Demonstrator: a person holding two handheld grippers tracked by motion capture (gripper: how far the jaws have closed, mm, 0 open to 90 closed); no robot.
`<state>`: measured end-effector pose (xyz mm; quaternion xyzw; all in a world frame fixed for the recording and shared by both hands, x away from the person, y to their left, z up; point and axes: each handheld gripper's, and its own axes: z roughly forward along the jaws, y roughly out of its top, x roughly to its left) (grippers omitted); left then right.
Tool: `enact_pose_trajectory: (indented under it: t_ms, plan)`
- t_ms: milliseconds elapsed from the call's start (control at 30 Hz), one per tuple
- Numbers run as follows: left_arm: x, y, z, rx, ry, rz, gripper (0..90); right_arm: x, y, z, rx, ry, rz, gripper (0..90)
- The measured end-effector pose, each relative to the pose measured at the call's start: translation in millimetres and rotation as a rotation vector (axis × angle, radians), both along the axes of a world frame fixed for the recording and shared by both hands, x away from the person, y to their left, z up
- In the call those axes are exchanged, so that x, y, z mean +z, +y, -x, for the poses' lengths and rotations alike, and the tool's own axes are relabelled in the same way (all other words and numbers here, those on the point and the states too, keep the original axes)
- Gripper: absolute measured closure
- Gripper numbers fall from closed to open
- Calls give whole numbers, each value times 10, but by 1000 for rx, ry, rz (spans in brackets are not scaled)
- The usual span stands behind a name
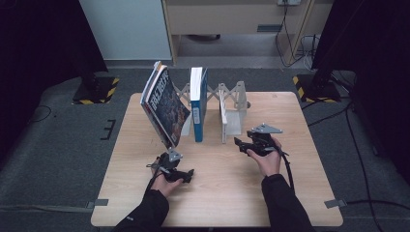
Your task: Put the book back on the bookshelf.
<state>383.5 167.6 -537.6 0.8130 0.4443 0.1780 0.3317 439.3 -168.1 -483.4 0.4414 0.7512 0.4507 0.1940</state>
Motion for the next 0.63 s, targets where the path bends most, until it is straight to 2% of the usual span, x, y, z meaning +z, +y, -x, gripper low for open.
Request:
enact_pose_trajectory:
  t_ms: [100,233,300,467,600,633]
  plan:
    - [0,0,0,0,0,0,0,-2,-124,91,25,29,30,283]
    - [1,4,-1,-1,1,3,0,-38,-339,237,34,62,32,250]
    - [1,3,-1,-1,1,2,0,-76,-450,304,25,86,29,240]
    - [0,2,-1,0,0,2,0,-158,-714,425,9,125,76,225]
    - [1,3,-1,-1,1,2,0,-228,-895,532,-20,165,83,222]
    - [1,4,-1,-1,1,3,0,-239,-932,560,-23,164,99,222]
